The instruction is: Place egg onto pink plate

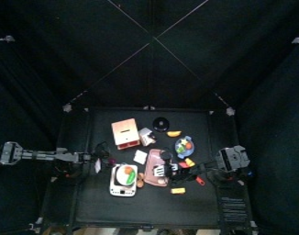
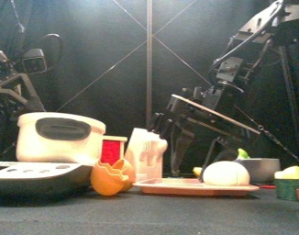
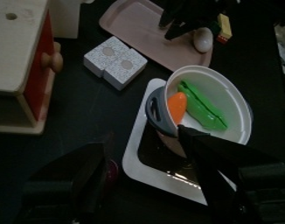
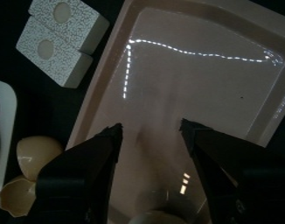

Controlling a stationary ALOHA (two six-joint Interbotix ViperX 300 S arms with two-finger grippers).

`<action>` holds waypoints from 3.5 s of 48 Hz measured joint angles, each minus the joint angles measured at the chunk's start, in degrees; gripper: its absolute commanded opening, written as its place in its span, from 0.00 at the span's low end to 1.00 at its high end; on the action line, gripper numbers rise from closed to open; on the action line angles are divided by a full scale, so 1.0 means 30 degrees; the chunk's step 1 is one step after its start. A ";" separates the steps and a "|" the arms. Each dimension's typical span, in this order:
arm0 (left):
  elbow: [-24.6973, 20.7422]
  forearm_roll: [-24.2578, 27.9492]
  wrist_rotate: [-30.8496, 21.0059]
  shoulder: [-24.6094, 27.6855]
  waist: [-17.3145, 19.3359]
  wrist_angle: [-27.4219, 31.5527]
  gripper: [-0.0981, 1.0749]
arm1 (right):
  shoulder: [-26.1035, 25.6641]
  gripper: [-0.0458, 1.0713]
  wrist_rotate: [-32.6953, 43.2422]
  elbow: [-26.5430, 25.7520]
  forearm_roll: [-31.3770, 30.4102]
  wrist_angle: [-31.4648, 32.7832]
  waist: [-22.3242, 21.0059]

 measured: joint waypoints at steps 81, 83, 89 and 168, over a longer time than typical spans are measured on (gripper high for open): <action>0.0000 0.0205 0.0000 0.0029 0.0469 0.0000 0.88 | -0.2197 0.83 -0.6592 0.2256 0.4688 -0.3223 0.1963; 0.0000 0.0176 0.0000 0.0000 0.0469 0.0000 0.88 | -0.2197 0.83 -0.6563 0.2139 0.4863 -0.3164 0.1963; 0.0000 0.0205 0.0000 0.0000 0.0469 0.0000 0.88 | -0.2197 0.83 -0.6533 0.1758 0.5596 -0.3047 0.1846; 0.0000 0.0674 0.0029 0.0029 0.0527 0.0000 0.88 | -0.1494 0.83 -0.6768 0.0117 0.8438 0.0996 0.0645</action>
